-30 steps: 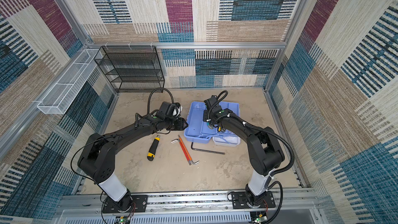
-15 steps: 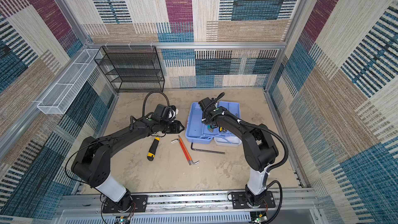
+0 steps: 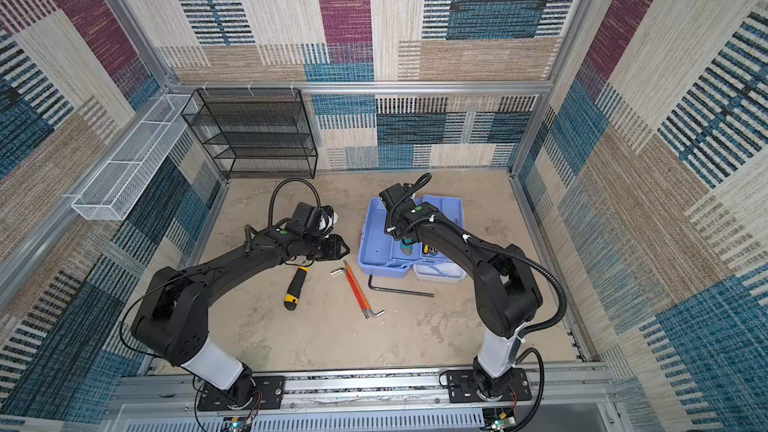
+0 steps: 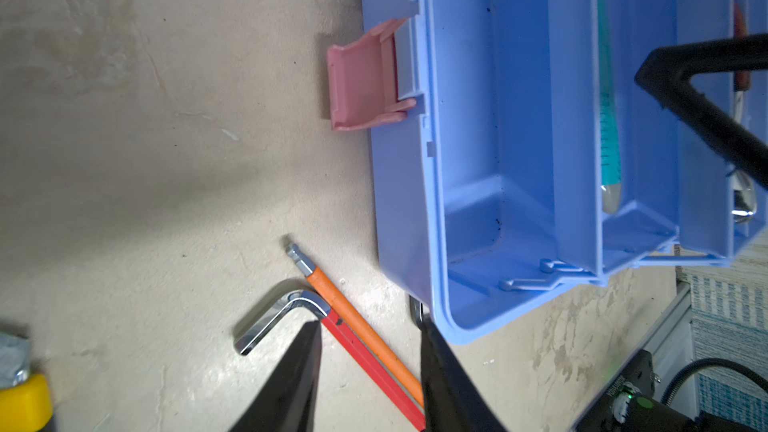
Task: Pack the tool kit
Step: 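Lower the teal knife into the tray's middle compartment and open the right gripper, then close the left gripper on the yellow-black knife while the right gripper withdraws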
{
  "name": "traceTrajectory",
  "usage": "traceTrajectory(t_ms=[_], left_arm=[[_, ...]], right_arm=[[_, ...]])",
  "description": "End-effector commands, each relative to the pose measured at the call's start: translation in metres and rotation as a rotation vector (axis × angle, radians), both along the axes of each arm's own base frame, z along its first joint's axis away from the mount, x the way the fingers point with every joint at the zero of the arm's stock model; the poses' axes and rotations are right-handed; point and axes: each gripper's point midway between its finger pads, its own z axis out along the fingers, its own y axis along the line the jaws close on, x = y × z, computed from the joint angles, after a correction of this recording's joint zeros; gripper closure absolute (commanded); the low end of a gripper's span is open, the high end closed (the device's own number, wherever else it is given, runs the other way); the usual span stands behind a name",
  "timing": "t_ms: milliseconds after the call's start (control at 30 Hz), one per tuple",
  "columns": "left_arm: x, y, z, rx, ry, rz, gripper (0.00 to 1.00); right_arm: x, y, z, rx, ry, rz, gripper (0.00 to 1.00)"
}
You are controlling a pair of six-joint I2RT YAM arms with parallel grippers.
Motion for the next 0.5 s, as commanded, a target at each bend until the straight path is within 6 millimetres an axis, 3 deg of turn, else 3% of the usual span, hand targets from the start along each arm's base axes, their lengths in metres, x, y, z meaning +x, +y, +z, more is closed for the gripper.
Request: traceTrajectory(t_ms=[0,167,467], left_arm=[[-0.002,0.012,0.001,0.023,0.004,0.025,0.57],[-0.003,0.027,0.003,0.044,0.005,0.069,0.57],[-0.005,0.058,0.004,0.102,0.007,0.156,0.57]], right_arm=[[0.001,0.01,0.005,0.059,-0.024,0.03,0.79],[-0.001,0.008,-0.005,0.072,-0.001,0.055,0.87],[-0.006,0.007,-0.022,0.103,0.037,0.098,0.87]])
